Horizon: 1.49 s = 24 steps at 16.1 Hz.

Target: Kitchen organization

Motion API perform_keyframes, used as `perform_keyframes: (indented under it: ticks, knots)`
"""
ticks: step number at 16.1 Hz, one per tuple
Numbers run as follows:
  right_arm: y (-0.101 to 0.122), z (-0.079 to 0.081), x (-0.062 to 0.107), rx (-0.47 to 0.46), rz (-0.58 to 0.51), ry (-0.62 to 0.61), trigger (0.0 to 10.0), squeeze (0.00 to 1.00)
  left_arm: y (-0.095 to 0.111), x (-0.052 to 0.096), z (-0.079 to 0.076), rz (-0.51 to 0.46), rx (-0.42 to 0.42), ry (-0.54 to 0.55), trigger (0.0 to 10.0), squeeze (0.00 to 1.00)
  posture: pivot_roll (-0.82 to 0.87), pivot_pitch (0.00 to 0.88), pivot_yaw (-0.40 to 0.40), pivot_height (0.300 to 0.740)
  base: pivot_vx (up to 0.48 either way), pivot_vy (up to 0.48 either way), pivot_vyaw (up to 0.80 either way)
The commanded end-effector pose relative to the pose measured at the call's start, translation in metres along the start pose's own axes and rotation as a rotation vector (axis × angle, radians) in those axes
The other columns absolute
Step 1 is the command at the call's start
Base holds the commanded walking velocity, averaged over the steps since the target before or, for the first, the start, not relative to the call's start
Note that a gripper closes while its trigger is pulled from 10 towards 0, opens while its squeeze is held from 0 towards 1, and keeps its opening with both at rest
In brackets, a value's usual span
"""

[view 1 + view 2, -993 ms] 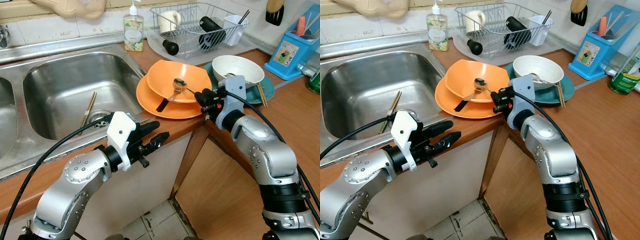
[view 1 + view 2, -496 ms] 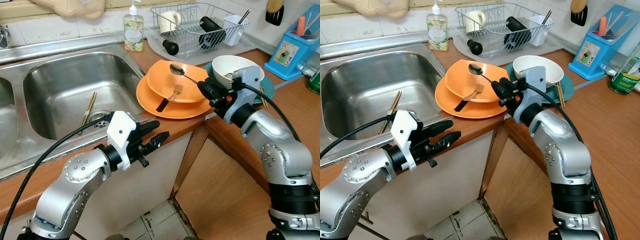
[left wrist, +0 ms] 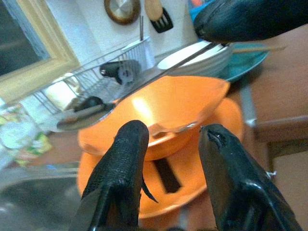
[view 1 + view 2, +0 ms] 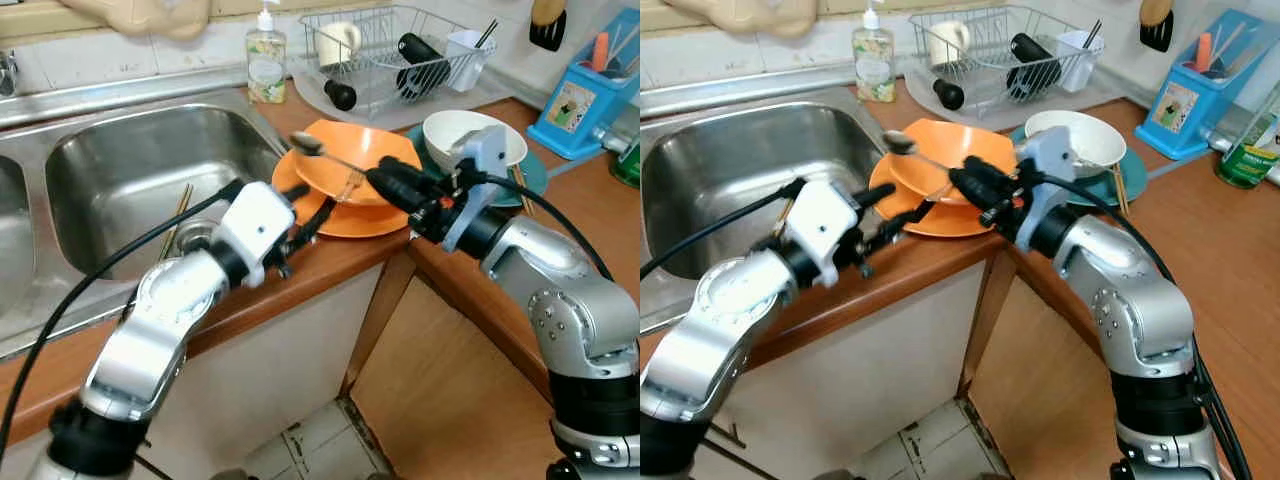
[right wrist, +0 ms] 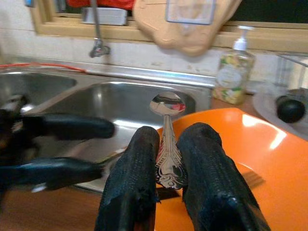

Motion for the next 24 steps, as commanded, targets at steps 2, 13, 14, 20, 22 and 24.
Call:
perform_keyframes:
  ticks: [2, 13, 14, 20, 22, 24]
  knots:
    - [0.000, 0.007, -0.001, 0.022, 0.033, 0.028, 0.0, 0.00, -0.001, -0.007, 0.007, 0.007, -0.119, 0.024, 10.0, 0.00, -0.12, 0.000, -0.034, 0.740, 0.000, 0.000, 0.00]
    - [-0.004, 0.015, -0.009, 0.064, 0.091, 0.043, 0.0, 0.00, -0.003, -0.021, 0.010, -0.001, -0.373, -0.020, 10.0, 0.00, -0.12, 0.000, -0.038, 0.740, 0.000, 0.000, 0.00]
    - [-0.004, 0.015, -0.009, 0.067, 0.096, 0.044, 0.0, 0.00, -0.004, -0.022, 0.011, 0.002, -0.392, -0.030, 10.0, 0.00, -0.12, 0.000, -0.038, 0.740, 0.000, 0.000, 0.00]
    - [-0.006, 0.015, -0.010, 0.080, 0.106, 0.043, 0.0, 0.00, -0.003, -0.021, 0.015, -0.002, -0.441, -0.059, 10.0, 0.00, -0.12, 0.000, -0.038, 0.740, 0.000, 0.000, 0.00]
    - [-0.007, 0.013, -0.009, 0.081, 0.111, 0.030, 0.0, 0.00, -0.001, -0.018, 0.017, -0.008, -0.443, -0.073, 10.0, 0.00, -0.12, 0.000, -0.038, 0.740, 0.000, 0.000, 0.00]
    - [-0.008, 0.012, -0.010, 0.081, 0.112, 0.020, 0.0, 0.00, -0.002, -0.015, 0.014, -0.009, -0.450, -0.119, 10.0, 0.00, -0.12, 0.000, -0.038, 0.740, 0.000, 0.000, 0.00]
Point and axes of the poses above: a point about 5 cm out from each wrist's last joint towards the gripper, its own x axis pointing back from the gripper into the wrist, its own y axis along the axis of the wrist's last joint, z = x × y, the point moved 2 cm from there along -x, pointing out of the wrist towards the gripper, and after that the axes turned 5 degrees about -x, right-handed, at the moved point
